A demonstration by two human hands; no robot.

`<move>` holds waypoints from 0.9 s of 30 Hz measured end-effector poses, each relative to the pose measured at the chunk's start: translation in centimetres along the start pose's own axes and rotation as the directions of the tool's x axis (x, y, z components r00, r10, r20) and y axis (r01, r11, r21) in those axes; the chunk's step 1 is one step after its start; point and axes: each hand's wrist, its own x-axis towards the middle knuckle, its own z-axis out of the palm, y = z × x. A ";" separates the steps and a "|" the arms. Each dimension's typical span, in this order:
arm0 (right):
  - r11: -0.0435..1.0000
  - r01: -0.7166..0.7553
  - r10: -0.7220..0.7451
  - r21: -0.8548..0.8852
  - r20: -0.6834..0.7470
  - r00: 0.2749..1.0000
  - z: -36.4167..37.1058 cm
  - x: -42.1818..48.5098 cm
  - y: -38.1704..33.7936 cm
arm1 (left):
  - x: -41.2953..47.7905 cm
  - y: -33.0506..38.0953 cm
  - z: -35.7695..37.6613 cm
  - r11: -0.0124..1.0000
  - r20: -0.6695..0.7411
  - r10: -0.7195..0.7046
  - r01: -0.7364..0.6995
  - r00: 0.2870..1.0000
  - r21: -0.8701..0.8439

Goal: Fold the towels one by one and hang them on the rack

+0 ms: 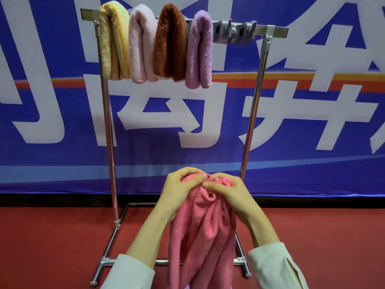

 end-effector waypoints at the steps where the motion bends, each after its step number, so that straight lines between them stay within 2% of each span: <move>1: 1.000 0.000 0.001 0.027 -0.031 1.000 0.0 0.1 0.1 | 0.1 -0.1 -0.2 1.000 -0.009 -0.020 0.020 1.000 0.004; 6: 0.980 0.016 0.033 0.196 -0.243 0.969 -0.9 0.4 0.1 | 0.4 -1.1 -2.6 0.962 0.084 -0.137 0.113 0.987 0.248; 7: 0.970 0.020 0.053 0.242 -0.290 0.955 -1.2 0.6 0.2 | 0.4 -1.2 -3.0 0.957 0.080 -0.161 0.136 0.984 0.255; 9: 0.949 0.032 0.091 0.315 -0.370 0.924 -1.6 0.8 0.3 | 0.4 -1.4 -3.1 0.972 0.050 -0.185 0.175 0.982 0.158; 13: 0.922 0.077 0.126 0.378 -0.483 0.866 -0.9 1.5 1.1 | 0.1 -1.0 -1.1 0.954 0.019 -0.256 0.256 0.967 -0.157; 18: 0.945 0.123 0.083 0.303 -0.587 0.806 1.1 1.9 1.6 | -0.6 -0.7 2.7 0.941 0.147 -0.204 0.235 0.968 -0.243; 21: 0.955 0.103 0.063 0.279 -0.529 0.846 2.3 2.0 1.8 | -0.8 -1.4 3.6 0.933 0.095 -0.199 0.218 0.975 -0.286; 23: 0.921 0.028 0.137 0.389 -0.390 0.911 2.9 2.2 1.6 | -0.5 -1.8 3.3 0.929 0.030 -0.204 0.203 0.978 -0.309; 25: 0.764 -0.066 0.229 0.642 -0.175 0.958 3.0 2.0 0.9 | -0.3 -1.7 2.9 0.918 0.002 -0.205 0.193 0.979 -0.346; 27: 0.594 -0.107 0.211 0.797 -0.026 0.977 2.9 1.8 0.4 | -0.2 -1.5 2.4 0.903 0.007 -0.202 0.189 0.979 -0.386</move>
